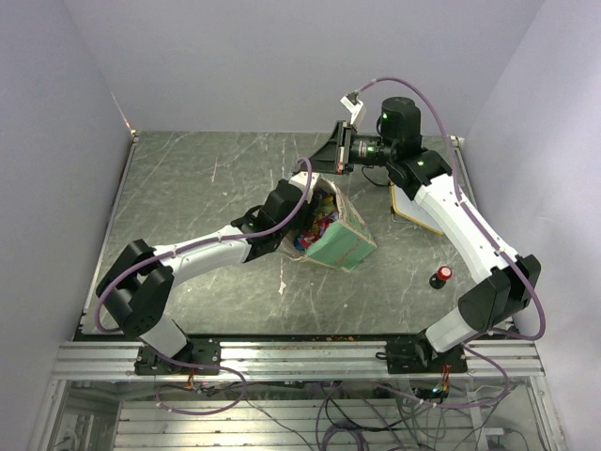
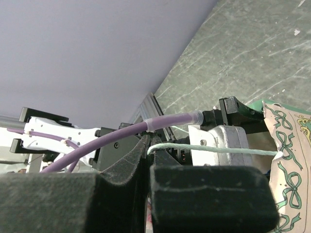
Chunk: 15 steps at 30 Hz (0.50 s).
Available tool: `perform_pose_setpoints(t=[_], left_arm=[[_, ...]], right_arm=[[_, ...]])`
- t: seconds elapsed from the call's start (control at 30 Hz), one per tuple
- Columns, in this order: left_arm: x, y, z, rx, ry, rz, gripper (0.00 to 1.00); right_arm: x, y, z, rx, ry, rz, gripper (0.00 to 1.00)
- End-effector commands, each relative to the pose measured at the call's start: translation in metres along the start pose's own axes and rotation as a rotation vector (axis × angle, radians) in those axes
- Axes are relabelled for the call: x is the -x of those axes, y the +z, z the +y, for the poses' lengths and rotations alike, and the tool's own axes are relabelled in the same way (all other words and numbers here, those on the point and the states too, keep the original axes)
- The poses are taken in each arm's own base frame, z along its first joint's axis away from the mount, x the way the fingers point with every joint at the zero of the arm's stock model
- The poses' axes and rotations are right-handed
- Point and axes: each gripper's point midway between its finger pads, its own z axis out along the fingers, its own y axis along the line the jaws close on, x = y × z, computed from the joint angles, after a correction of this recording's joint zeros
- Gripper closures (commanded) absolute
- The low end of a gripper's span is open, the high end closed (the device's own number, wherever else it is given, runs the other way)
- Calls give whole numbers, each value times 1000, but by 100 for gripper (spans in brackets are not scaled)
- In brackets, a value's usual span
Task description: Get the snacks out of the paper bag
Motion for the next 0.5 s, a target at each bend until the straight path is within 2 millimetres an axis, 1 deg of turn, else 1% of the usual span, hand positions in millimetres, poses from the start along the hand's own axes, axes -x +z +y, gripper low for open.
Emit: perform_pose_setpoints(t=[0.0,0.13,0.23,0.3,0.33,0.37,0.47], left_arm=[[-8,6,17,87,-1,6,30],[-11,9,23,111,0,26,41],[-5,4,21,94,-26,24,65],[1,-1,23,96,-41,11,71],[2,-3,23,95,-46,16,72],[4,-5,23,93,-52,15,78],[13,-11,16,46,-64,8,82]], right_arm=[[7,-14,35,80,-80,-20,100],[6,-14,34,75,-82,-18,100],[4,-14,33,74,-80,-18,100],[3,-14,33,82,-79,-15,100],[2,-15,34,85,-79,-15,100],[2,-14,33,86,-79,-15,100],[1,-15,32,76,-91,-16,100]])
